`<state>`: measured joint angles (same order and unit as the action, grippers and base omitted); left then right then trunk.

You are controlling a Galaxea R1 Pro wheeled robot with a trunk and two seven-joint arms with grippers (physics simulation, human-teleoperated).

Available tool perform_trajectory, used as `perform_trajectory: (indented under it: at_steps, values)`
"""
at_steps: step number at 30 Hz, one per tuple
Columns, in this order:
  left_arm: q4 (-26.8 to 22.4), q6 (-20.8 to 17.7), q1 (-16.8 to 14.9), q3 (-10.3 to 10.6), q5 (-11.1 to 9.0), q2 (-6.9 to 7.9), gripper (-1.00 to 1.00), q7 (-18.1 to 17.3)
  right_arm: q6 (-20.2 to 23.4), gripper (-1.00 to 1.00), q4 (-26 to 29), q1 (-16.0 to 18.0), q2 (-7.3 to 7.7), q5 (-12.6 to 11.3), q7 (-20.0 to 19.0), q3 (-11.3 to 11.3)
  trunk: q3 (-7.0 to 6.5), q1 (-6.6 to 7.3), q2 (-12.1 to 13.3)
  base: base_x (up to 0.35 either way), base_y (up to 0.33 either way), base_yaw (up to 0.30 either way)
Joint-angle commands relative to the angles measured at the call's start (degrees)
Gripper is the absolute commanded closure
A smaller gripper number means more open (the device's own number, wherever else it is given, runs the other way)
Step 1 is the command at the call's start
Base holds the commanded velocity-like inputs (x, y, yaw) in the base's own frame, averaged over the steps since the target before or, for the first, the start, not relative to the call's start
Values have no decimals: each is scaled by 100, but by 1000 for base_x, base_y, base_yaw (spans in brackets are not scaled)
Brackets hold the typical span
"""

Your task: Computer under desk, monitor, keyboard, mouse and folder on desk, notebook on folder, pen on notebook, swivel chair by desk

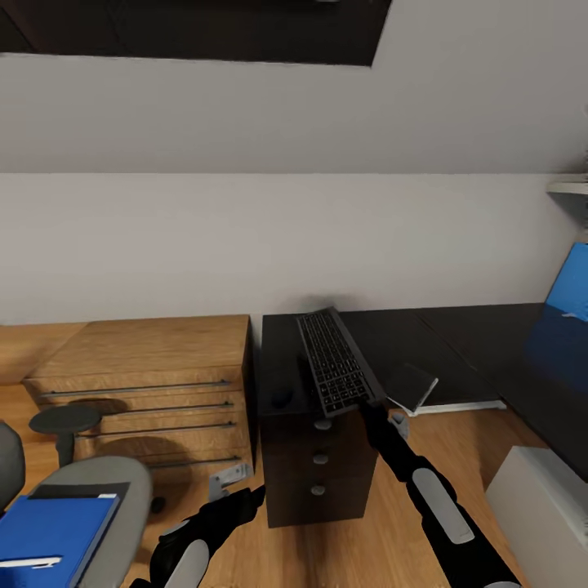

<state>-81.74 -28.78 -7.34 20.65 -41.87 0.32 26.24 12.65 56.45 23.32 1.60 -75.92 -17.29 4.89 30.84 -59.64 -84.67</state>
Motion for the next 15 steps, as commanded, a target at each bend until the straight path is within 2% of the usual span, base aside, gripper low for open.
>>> perform_trajectory:
  at_steps: [1,4,8,10,11,15]
  values:
    - [-9,-5,-5,13,-54,2,-100,58,25,100,104,-3,9,-45,24,7,-12,25,38,-258,-94,0]
    - [-9,-11,-5,22,13,-10,-100,83,226,100,449,-24,46,-62,300,1,-66,91,159,-273,-147,0]
    - [-9,-13,-5,63,173,-26,-100,205,519,100,666,-51,182,-67,386,-1,-138,179,319,-262,-216,0]
    - [-9,-14,-5,93,210,-29,-100,265,667,100,749,-57,294,-70,357,1,-174,223,399,-251,-233,0]
    - [-9,-14,-5,124,237,-36,-100,321,822,100,823,-63,420,-74,231,-1,-192,245,439,-242,-239,0]
    - [-9,-15,-5,139,248,-40,-100,344,911,100,855,-72,515,-76,124,-5,-264,333,600,-239,-241,0]
